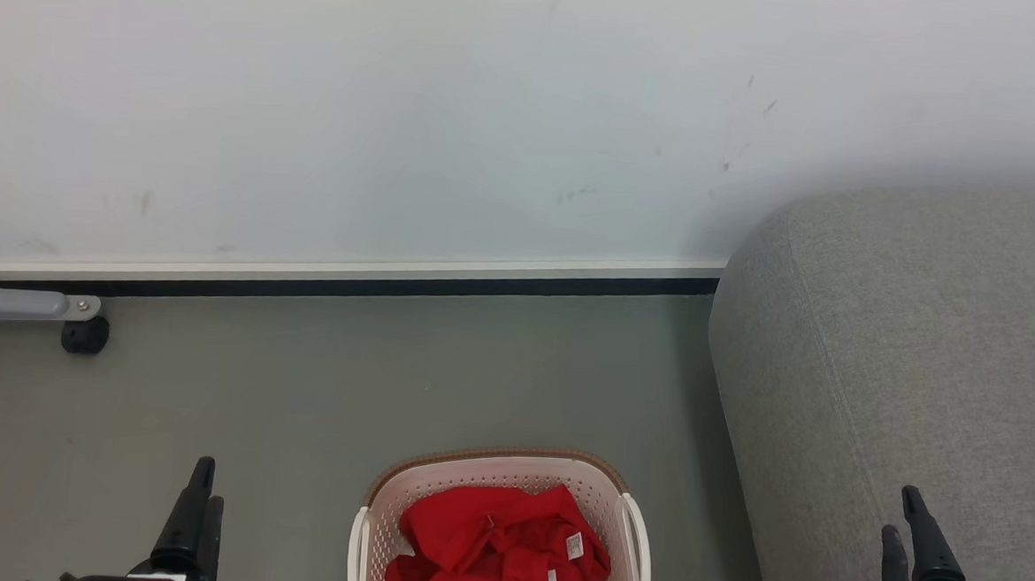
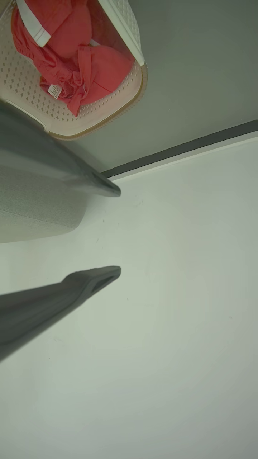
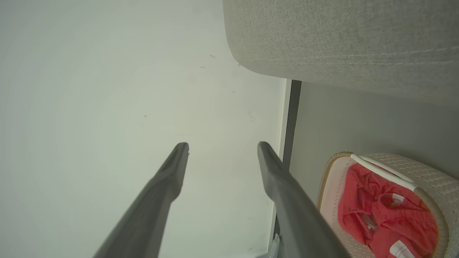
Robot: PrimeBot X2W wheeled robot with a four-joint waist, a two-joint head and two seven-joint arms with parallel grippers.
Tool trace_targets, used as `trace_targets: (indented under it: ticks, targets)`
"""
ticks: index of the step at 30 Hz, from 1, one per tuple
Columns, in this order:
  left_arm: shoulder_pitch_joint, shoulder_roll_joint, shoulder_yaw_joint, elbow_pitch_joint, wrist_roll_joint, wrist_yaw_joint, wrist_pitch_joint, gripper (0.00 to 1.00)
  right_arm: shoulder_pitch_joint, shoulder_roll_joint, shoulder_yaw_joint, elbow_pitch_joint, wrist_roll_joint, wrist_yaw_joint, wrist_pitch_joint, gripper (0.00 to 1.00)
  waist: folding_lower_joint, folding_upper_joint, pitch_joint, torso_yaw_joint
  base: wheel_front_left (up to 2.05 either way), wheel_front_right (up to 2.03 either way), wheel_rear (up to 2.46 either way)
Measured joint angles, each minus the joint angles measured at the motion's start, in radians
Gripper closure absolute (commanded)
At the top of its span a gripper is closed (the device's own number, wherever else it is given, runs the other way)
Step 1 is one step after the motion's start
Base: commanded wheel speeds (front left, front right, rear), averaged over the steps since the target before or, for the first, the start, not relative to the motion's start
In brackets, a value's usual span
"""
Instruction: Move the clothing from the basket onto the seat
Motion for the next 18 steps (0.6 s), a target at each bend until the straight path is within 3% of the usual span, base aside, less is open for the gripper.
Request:
trace_targets:
  ticks: [10,18]
  targets:
    - [0.0,0.003,0.0,-0.025,0.014,0.0,-0.018,0.0,-0.004,0.0,0.03,-0.021,-0.015,0.0,-0.03,0.0,0.0,0.0,0.0,-0.002,0.0,0.0,0.0]
    - [0.0,0.022,-0.016,-0.058,0.078,0.0,-0.049,0.0,-0.014,-0.001,0.054,-0.044,-0.099,-0.001,-0.059,0.0,0.0,0.0,0.001,-0.004,0.0,0.0,0.0]
